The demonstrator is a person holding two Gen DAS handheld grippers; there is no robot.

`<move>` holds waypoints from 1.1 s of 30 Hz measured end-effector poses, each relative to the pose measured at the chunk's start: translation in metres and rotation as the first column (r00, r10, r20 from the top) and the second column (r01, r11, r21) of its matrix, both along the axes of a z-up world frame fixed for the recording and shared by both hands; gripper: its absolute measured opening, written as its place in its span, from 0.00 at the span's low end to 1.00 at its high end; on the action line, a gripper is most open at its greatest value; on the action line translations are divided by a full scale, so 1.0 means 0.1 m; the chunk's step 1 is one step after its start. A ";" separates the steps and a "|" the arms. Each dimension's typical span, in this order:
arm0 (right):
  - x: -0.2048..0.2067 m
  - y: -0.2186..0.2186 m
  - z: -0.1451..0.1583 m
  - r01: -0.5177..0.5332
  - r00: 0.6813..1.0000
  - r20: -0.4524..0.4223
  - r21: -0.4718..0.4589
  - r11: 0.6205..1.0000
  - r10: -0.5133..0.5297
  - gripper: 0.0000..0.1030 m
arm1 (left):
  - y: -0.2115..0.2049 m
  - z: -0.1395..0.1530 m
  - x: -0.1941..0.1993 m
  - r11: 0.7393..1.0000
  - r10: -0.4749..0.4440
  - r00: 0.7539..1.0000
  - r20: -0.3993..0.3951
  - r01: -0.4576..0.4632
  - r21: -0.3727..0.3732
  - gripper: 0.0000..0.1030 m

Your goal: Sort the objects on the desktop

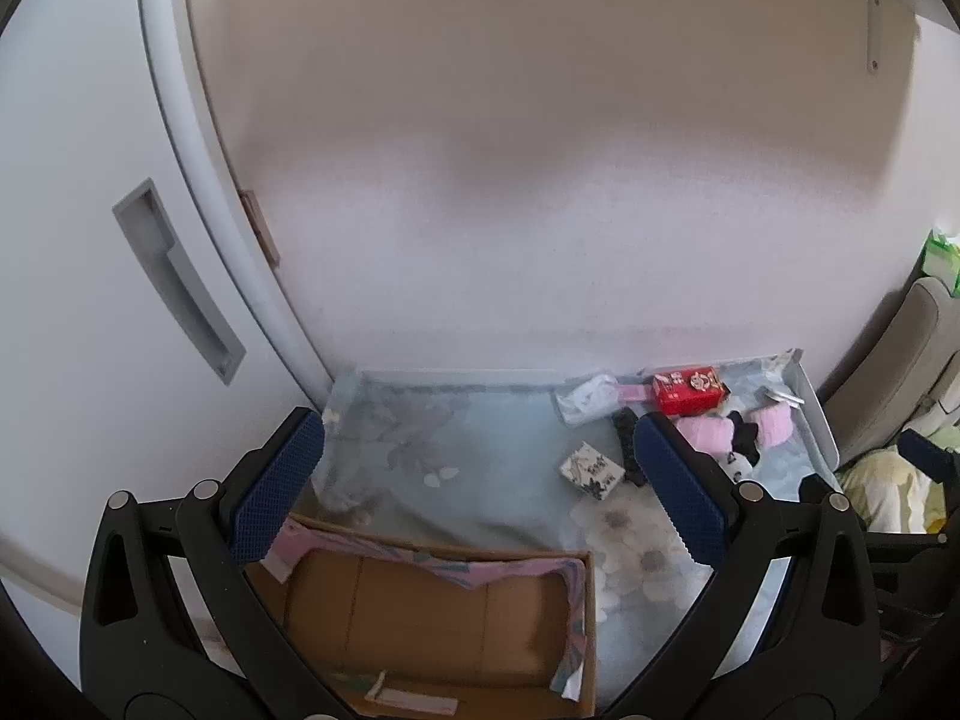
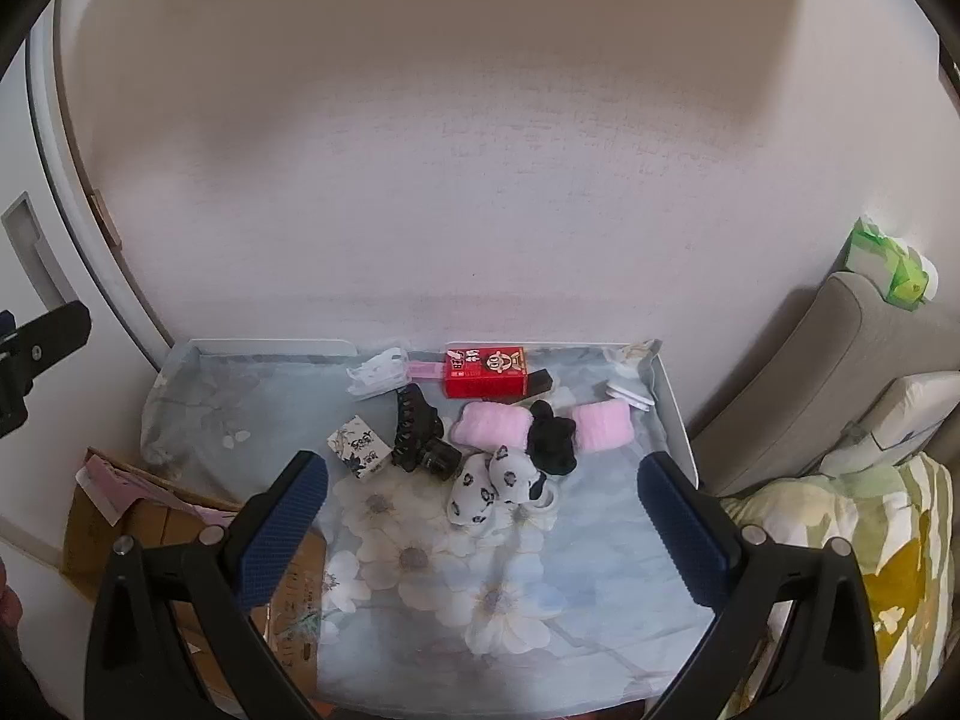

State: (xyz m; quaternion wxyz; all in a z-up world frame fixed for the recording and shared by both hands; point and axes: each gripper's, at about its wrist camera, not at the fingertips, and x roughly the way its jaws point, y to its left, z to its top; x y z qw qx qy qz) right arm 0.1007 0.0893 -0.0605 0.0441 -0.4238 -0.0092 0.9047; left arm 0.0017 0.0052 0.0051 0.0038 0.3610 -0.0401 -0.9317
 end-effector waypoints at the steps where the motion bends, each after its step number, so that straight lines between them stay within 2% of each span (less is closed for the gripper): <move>1: -0.01 0.00 0.00 -0.001 1.000 0.006 -0.001 1.000 0.001 0.99 | 0.00 0.01 0.02 1.000 0.002 1.000 -0.020 -0.002 -0.008 1.00; 3: -0.01 0.03 0.01 0.006 1.000 0.007 -0.006 1.000 -0.006 0.99 | -0.01 0.05 0.03 1.000 0.006 0.999 -0.043 -0.006 -0.018 1.00; 9: 0.01 0.03 0.05 -0.015 1.000 -0.012 -0.010 1.000 0.015 0.99 | -0.03 0.10 0.01 1.000 -0.006 0.999 -0.035 0.006 -0.016 1.00; 14: 0.04 0.02 0.10 -0.035 0.999 -0.030 -0.062 0.997 0.033 0.99 | -0.01 0.07 0.01 0.999 -0.033 0.999 -0.016 0.033 0.040 1.00; 24: 0.06 0.01 0.10 -0.022 0.999 -0.031 -0.027 0.999 0.021 0.99 | 0.04 0.09 0.04 0.998 -0.029 0.999 -0.039 0.032 0.063 1.00; 28: 0.07 0.02 0.10 -0.022 0.999 -0.031 -0.029 0.999 0.022 0.99 | 0.08 0.06 0.01 0.999 -0.027 0.999 -0.022 0.027 0.044 1.00; 33: 0.07 0.06 0.09 -0.020 1.000 -0.023 -0.046 0.999 0.019 0.99 | 0.06 0.00 -0.02 0.997 -0.029 1.000 0.004 0.029 0.072 1.00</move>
